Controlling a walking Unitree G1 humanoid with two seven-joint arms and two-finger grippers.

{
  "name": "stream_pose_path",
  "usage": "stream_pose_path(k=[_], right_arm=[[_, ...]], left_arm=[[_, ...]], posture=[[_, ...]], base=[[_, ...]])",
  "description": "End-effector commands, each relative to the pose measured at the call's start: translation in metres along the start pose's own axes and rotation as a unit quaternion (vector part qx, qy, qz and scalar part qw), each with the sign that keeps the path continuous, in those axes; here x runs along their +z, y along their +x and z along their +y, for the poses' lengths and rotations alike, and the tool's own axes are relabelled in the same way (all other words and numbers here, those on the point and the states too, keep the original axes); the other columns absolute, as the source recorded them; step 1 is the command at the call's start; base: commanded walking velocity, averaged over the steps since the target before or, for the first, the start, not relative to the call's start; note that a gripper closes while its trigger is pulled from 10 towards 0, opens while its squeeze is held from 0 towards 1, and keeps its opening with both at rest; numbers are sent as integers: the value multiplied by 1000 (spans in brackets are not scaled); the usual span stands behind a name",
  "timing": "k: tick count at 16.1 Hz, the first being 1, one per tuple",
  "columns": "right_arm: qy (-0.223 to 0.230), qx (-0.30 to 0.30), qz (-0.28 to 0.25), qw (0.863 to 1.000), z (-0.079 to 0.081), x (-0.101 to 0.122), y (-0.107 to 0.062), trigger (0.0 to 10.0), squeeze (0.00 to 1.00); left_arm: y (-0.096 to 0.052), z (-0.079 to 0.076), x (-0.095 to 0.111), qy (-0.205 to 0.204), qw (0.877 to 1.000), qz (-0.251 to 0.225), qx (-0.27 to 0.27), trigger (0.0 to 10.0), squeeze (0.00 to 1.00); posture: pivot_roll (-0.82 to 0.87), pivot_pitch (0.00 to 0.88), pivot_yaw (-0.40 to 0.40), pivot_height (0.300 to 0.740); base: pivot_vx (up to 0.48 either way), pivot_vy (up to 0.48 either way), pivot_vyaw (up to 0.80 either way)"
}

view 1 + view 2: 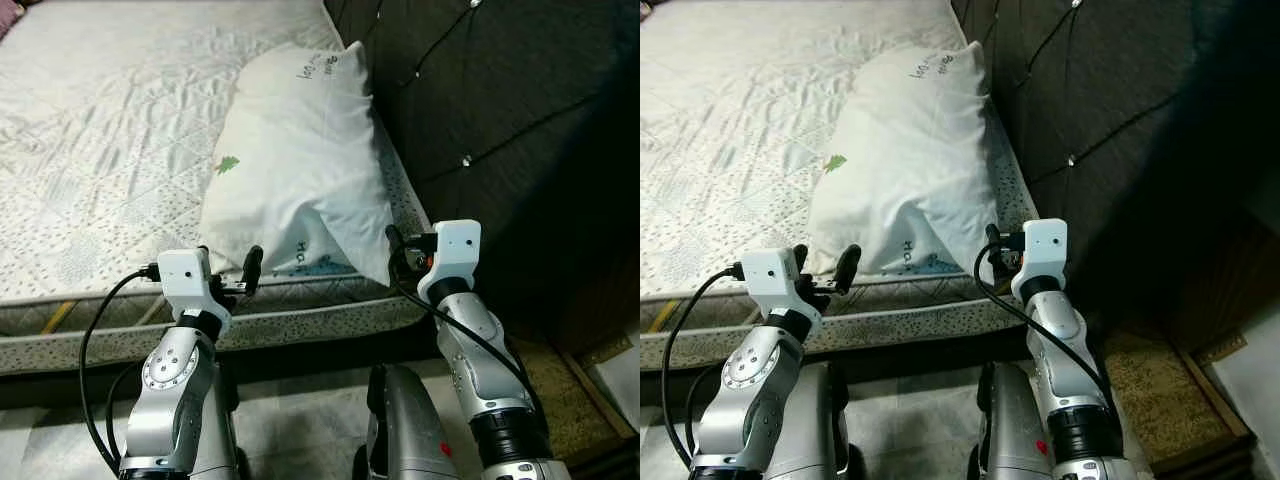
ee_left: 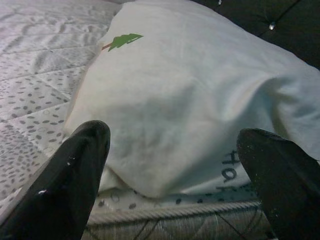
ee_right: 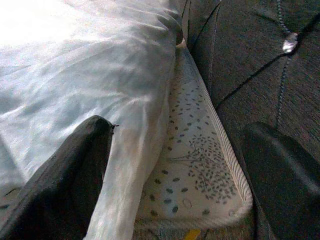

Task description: Clean up the room

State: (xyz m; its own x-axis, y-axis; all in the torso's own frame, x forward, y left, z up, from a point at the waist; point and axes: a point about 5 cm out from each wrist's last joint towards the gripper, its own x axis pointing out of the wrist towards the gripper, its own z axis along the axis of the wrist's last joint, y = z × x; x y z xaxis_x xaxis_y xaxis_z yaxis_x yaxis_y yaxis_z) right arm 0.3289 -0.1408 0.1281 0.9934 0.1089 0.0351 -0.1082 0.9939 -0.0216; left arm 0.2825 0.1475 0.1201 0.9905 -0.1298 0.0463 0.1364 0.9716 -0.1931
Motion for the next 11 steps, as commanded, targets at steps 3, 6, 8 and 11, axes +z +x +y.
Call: stream_pose_path(k=[3, 6, 8, 11], right_arm=[[-8, 4, -18, 1000, 1, 7, 0, 10000, 0], [-13, 4, -20, 1000, 1, 7, 1, 10000, 0], [-15, 3, -21, 1000, 0, 7, 1, 10000, 0], [-18, 2, -23, 1000, -1, 7, 0, 10000, 0]], left_arm=[[0, 0, 1, 0, 1000, -3, -6, 10000, 0], [0, 0, -1, -1, 1000, 4, -5, 10000, 0], [1, 0, -2, -5, 1000, 7, -1, 10000, 0], [0, 0, -3, -3, 1000, 11, 2, 10000, 0]], posture=[[-36, 135, -41, 503], [-35, 135, -41, 503], [-34, 134, -40, 503], [-34, 134, -40, 503]], base=[[334, 0, 0], [205, 0, 0], [0, 0, 0], [0, 0, 0]])
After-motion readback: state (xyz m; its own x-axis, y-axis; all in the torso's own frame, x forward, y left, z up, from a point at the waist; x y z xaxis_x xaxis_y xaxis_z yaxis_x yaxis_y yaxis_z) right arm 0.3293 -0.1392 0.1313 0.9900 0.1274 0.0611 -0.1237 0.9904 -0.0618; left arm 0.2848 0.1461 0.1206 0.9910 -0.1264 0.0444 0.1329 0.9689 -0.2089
